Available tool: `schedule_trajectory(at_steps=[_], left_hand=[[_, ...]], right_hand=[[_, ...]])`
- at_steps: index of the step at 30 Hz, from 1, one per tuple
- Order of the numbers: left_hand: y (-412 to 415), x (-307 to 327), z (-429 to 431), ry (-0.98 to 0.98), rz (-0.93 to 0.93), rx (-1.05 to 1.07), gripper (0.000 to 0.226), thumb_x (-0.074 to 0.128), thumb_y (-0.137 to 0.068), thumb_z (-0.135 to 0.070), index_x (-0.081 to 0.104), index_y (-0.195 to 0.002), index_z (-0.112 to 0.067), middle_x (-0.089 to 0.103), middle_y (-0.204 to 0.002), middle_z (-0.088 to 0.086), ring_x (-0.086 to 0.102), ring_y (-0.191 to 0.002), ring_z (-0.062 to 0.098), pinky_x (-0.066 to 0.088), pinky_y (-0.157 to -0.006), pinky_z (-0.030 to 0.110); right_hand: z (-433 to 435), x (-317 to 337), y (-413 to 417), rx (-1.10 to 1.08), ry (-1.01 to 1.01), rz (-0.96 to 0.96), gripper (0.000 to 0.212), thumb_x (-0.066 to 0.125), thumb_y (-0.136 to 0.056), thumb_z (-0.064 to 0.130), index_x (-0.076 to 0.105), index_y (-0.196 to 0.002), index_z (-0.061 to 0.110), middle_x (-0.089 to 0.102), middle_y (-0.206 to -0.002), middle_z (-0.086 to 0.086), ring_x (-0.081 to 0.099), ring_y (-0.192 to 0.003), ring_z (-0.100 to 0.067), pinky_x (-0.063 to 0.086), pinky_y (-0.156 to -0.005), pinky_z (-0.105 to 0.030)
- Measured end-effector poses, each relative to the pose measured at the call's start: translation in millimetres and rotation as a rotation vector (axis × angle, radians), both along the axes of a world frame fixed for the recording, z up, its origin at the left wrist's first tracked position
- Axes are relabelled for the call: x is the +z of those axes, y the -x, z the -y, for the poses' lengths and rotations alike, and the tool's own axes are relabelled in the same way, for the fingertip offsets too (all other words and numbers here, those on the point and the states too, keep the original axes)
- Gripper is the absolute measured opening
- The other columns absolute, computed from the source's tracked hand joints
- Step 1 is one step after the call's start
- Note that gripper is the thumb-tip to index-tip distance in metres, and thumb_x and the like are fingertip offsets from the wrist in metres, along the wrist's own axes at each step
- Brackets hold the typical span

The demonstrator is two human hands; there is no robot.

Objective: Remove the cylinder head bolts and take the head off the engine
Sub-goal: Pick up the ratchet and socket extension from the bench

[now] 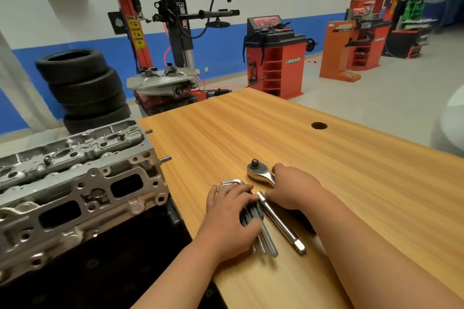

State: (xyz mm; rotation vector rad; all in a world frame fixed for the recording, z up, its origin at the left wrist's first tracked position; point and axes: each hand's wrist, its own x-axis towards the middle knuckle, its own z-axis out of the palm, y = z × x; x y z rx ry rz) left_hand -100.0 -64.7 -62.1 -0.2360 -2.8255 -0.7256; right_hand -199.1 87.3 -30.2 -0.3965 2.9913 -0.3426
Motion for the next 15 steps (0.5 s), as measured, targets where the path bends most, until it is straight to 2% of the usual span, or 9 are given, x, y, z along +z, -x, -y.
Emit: schedule_trajectory(at_steps=[2, 4, 6, 8, 10, 12, 15], left_hand=[[-2.9, 1.4, -4.0, -0.048, 0.003, 0.025, 0.056, 0.039, -0.073, -0.056, 0.053, -0.125, -0.041, 0.032, -0.139, -0.029, 0.015, -0.134, -0.006, -0.023, -0.112, 0.024], [-5.8, 4.1, -9.2, -0.104, 0.016, 0.064, 0.051, 0.042, -0.073, -0.06, 0.055, -0.119, -0.041, 0.034, -0.137, -0.028, 0.017, -0.122, -0.01, -0.005, -0.119, 0.033], [-7.1, 7.6, -12.7, -0.087, 0.02, 0.077, 0.048, 0.047, -0.077, -0.06, 0.054, -0.119, -0.04, 0.039, -0.138, -0.024, 0.017, -0.116, -0.01, 0.009, -0.116, 0.029], [-5.5, 10.6, -14.6, -0.025, 0.019, 0.094, 0.051, 0.05, -0.082, -0.056, 0.051, -0.129, -0.036, 0.04, -0.138, -0.021, 0.024, -0.124, 0.0, 0.014, -0.109, 0.023], [-3.9, 16.0, -19.5, 0.025, 0.062, 0.153, 0.052, 0.05, -0.086, -0.055, 0.049, -0.132, -0.032, 0.04, -0.139, -0.015, 0.029, -0.13, 0.01, 0.018, -0.109, 0.026], [-0.9, 23.5, -29.7, 0.135, 0.109, 0.224, 0.051, 0.047, -0.087, -0.056, 0.051, -0.128, -0.027, 0.043, -0.134, -0.008, 0.035, -0.127, 0.017, 0.024, -0.111, 0.034], [8.7, 33.9, -49.7, 0.398, 0.2, 0.265, 0.051, 0.042, -0.089, -0.054, 0.052, -0.125, -0.019, 0.047, -0.128, 0.003, 0.039, -0.122, 0.027, 0.028, -0.108, 0.044]], right_hand=[[3.5, -2.4, -1.5, -0.053, 0.024, 0.008, 0.036, 0.057, -0.085, 0.046, 0.048, -0.106, 0.018, 0.055, -0.087, 0.004, 0.056, -0.077, -0.016, 0.042, -0.057, -0.029], [2.5, -2.2, -0.5, -0.104, 0.084, 0.017, 0.021, 0.053, -0.086, 0.039, 0.048, -0.087, 0.019, 0.054, -0.078, 0.003, 0.053, -0.068, -0.015, 0.037, -0.053, -0.028], [-2.9, 1.2, 1.6, -0.119, 0.141, 0.016, 0.022, 0.053, -0.086, 0.035, 0.045, -0.073, 0.019, 0.051, -0.069, 0.002, 0.049, -0.06, -0.016, 0.032, -0.05, -0.026], [-8.3, 4.5, 4.1, -0.118, 0.192, 0.027, 0.029, 0.053, -0.089, 0.037, 0.046, -0.07, 0.017, 0.05, -0.065, 0.001, 0.046, -0.056, -0.017, 0.033, -0.049, -0.027], [-12.7, 11.9, 4.3, -0.148, 0.309, 0.058, 0.029, 0.048, -0.094, 0.036, 0.054, -0.076, 0.014, 0.054, -0.066, -0.001, 0.049, -0.057, -0.017, 0.04, -0.051, -0.028], [-15.7, 22.1, 3.3, -0.206, 0.594, 0.163, 0.028, 0.041, -0.097, 0.03, 0.059, -0.089, 0.011, 0.056, -0.065, -0.003, 0.051, -0.055, -0.017, 0.041, -0.051, -0.028], [-21.7, 37.2, -0.6, -0.286, 1.2, 0.454, 0.025, 0.039, -0.098, 0.03, 0.054, -0.097, 0.01, 0.051, -0.056, -0.001, 0.045, -0.043, -0.014, 0.038, -0.043, -0.023]])
